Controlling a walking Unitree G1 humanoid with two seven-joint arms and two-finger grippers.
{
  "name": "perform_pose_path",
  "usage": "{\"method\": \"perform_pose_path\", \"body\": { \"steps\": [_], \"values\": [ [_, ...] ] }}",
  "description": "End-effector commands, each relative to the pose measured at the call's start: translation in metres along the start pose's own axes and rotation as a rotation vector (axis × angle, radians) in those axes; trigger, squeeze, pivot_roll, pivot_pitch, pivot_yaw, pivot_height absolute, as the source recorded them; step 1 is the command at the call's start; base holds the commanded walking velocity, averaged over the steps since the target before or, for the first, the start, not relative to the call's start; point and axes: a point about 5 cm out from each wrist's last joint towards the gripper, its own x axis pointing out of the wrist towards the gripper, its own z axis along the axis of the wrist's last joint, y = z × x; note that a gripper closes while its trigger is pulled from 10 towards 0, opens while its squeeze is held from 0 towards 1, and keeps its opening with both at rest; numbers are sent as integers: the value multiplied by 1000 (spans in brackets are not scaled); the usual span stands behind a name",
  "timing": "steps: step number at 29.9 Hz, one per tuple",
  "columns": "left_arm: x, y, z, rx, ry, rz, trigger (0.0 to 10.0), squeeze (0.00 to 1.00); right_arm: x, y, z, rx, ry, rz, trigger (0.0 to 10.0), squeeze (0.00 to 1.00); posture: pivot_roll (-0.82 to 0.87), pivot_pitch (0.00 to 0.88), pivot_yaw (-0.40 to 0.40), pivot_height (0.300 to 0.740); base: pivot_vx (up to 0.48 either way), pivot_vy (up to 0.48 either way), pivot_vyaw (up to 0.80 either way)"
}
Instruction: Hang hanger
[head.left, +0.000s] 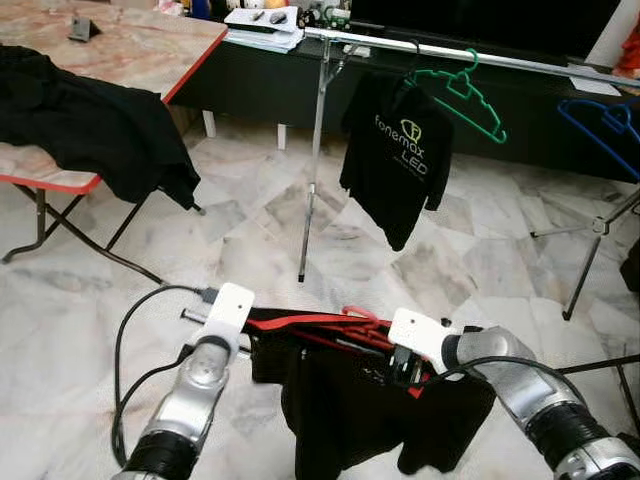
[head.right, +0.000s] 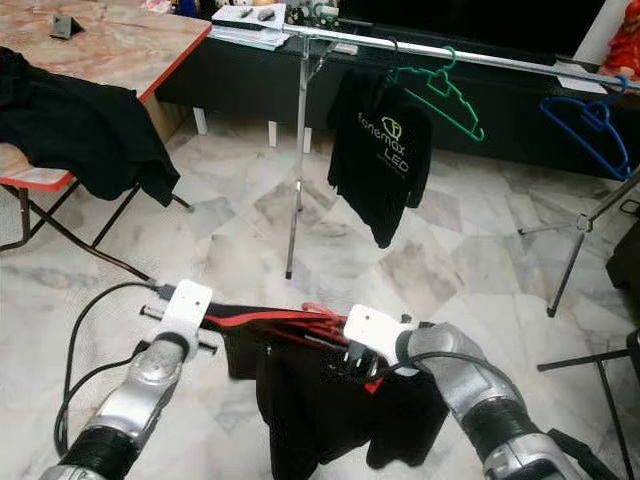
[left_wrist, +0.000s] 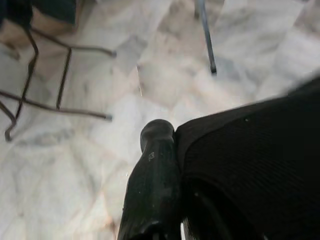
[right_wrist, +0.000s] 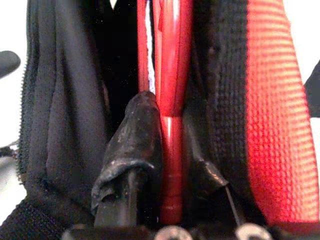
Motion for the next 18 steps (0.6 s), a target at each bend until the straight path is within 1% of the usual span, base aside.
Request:
{"method": "perform_pose_path", "body": {
  "steps": [1,3,4,6,7,8,9,11,13,14,16,18],
  "values": [
    [-4,21,-27,-21,121,51,0,0,-17,-13,-13,74,-6,-26,10000,0,22,181,-124,740,0,0,0],
    [-5,21,-32,-42,140,47,0,0,-20,-10,-14,48,-4,31,10000,0,22,182,-125,740,0,0,0],
    [-5,21,-32,-42,140,47,0,0,-20,-10,-14,48,-4,31,10000,0,22,182,-125,740,0,0,0],
    [-5,19,-33,-48,140,33,0,0,-23,-4,-22,-1,38,113,10000,0,24,181,-126,740,0,0,0],
    [-5,19,-33,-48,140,33,0,0,-23,-4,-22,-1,38,113,10000,0,24,181,-126,740,0,0,0],
    [-5,18,-31,-61,125,30,0,0,-26,2,-25,-25,44,192,10000,0,24,181,-126,740,0,0,0],
    [-4,17,-29,-71,111,30,0,0,-29,5,-27,-52,45,238,10000,0,24,181,-126,740,0,0,0],
    [-3,18,-26,-75,95,42,0,0,-30,5,-28,-61,56,235,10000,0,24,181,-126,740,0,0,0],
    [-3,18,-24,-81,82,47,0,0,-30,1,-30,-77,80,203,10000,0,24,181,-126,740,0,0,0],
    [-2,18,-25,-81,93,42,0,0,-29,-3,-31,-79,82,169,10000,0,22,175,-124,740,0,0,0],
    [-2,18,-27,-82,108,39,0,0,-30,-4,-29,-65,69,157,10000,0,23,173,-122,740,0,0,0],
    [-3,16,-37,-100,165,13,0,0,-33,-9,-22,-35,-6,142,10000,0,21,169,-120,740,0,0,0]
  ]
}}
